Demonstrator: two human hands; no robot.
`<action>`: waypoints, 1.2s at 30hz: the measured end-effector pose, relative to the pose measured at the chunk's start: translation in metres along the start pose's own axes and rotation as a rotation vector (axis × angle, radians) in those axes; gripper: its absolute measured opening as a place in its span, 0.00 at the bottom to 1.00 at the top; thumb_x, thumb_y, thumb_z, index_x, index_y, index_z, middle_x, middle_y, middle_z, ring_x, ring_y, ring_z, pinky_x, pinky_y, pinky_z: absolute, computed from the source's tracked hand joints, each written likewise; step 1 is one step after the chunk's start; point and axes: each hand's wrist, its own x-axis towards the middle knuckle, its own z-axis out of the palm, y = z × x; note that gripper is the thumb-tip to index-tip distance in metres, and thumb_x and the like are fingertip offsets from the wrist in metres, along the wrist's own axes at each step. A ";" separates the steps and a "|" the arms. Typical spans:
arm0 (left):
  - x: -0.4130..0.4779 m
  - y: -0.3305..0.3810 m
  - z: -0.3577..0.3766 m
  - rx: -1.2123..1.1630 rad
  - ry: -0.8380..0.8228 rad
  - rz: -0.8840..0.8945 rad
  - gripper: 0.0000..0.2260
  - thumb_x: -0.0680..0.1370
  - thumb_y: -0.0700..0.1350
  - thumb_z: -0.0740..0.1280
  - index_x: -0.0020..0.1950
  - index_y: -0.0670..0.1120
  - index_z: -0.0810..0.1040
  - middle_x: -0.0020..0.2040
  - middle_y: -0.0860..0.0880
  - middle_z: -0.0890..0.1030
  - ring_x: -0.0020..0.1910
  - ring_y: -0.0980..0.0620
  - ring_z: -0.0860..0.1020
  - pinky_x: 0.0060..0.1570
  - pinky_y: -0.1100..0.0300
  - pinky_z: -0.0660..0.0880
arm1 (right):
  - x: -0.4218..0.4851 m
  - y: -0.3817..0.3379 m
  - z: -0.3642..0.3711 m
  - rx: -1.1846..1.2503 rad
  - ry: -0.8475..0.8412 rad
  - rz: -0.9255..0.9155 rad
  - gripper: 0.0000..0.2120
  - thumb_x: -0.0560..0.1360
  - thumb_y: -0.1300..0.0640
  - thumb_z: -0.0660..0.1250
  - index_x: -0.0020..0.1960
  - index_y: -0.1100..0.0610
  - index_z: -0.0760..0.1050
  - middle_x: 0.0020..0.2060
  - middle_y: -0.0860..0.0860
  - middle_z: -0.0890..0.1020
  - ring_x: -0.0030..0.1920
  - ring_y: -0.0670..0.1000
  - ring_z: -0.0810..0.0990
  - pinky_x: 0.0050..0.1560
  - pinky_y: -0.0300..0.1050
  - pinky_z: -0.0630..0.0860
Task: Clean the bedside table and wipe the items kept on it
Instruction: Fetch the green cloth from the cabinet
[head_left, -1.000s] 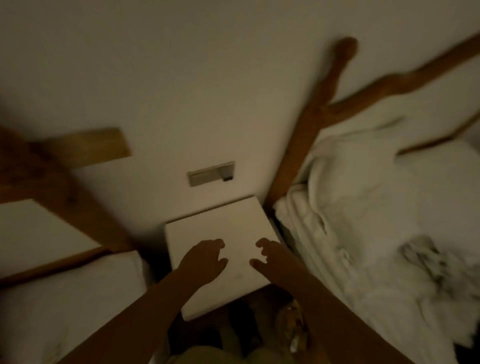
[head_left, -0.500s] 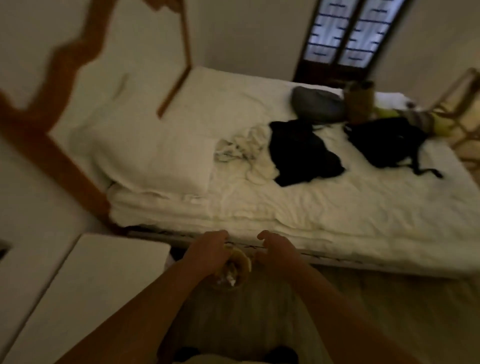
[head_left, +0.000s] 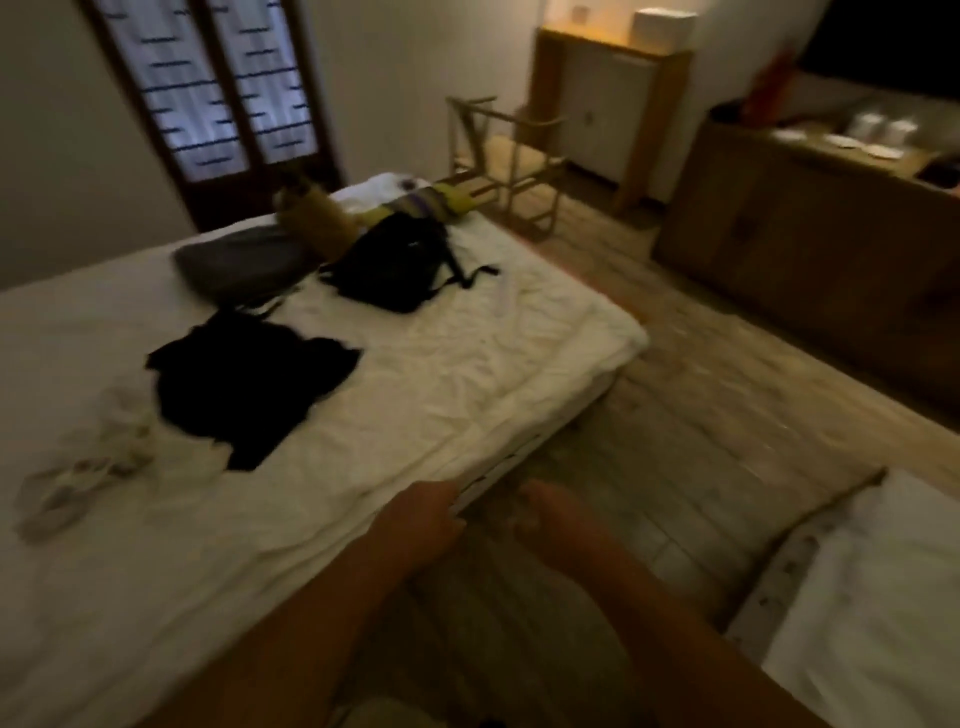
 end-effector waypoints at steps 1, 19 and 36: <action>0.020 0.021 0.005 0.029 -0.031 0.050 0.18 0.77 0.52 0.64 0.66 0.48 0.73 0.62 0.48 0.77 0.56 0.53 0.75 0.57 0.59 0.71 | -0.003 0.020 -0.013 0.008 0.022 0.052 0.22 0.74 0.46 0.66 0.67 0.50 0.69 0.62 0.52 0.76 0.60 0.53 0.76 0.55 0.43 0.71; 0.362 0.352 0.067 0.337 -0.373 0.562 0.25 0.78 0.52 0.61 0.75 0.49 0.62 0.74 0.46 0.66 0.71 0.46 0.67 0.69 0.51 0.66 | 0.109 0.302 -0.226 0.126 0.209 0.634 0.28 0.76 0.43 0.64 0.72 0.52 0.63 0.68 0.53 0.71 0.66 0.53 0.72 0.64 0.47 0.71; 0.634 0.695 0.132 0.445 -0.331 0.939 0.20 0.77 0.54 0.64 0.67 0.50 0.70 0.60 0.48 0.77 0.59 0.48 0.74 0.56 0.55 0.72 | 0.212 0.591 -0.461 0.265 0.464 0.831 0.25 0.76 0.43 0.64 0.68 0.54 0.66 0.62 0.56 0.73 0.60 0.55 0.74 0.57 0.49 0.73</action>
